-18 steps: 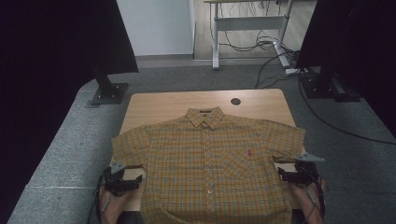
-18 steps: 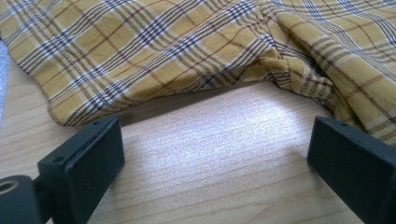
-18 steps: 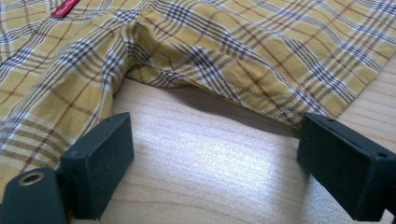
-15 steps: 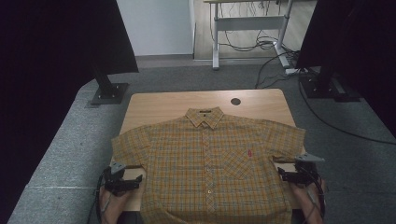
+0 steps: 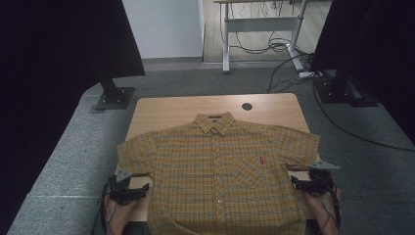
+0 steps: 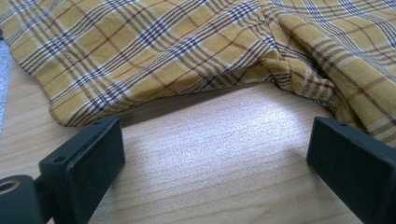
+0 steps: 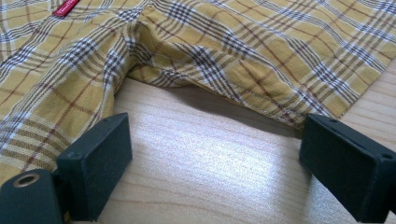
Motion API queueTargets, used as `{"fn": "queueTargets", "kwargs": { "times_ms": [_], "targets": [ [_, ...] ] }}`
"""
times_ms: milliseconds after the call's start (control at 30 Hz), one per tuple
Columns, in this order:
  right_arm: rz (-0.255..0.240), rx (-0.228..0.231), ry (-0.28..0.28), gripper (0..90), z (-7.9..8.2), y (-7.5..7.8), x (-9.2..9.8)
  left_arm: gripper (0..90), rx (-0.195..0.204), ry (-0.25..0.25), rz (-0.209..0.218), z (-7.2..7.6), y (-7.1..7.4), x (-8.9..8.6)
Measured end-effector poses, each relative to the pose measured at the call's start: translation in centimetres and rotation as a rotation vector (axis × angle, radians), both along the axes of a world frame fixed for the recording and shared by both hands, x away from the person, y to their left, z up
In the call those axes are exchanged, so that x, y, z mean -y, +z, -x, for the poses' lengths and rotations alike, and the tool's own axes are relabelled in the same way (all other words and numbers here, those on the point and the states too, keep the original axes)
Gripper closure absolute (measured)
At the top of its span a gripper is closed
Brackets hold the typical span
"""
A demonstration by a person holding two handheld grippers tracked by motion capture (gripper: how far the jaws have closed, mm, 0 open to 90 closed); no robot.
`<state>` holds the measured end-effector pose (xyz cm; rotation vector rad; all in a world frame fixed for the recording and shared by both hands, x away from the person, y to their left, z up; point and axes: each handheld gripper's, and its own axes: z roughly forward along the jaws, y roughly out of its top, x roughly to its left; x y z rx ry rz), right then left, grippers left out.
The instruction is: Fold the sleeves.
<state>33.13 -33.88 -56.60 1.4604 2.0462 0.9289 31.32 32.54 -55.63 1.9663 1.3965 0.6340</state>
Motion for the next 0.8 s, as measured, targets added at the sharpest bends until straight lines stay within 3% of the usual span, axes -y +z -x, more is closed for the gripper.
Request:
{"fn": "queueTargets", "kwargs": {
  "times_ms": [467,800],
  "targets": [
    [0.0,-0.002,0.003,8.1,0.0,0.0,0.0,7.9,0.023,0.007,-0.006,0.2,0.2,-0.1],
    [0.0,-0.003,0.002,7.9,0.0,0.0,0.0,9.8,0.051,0.004,0.003,-0.3,1.3,0.4]
  ]
}}
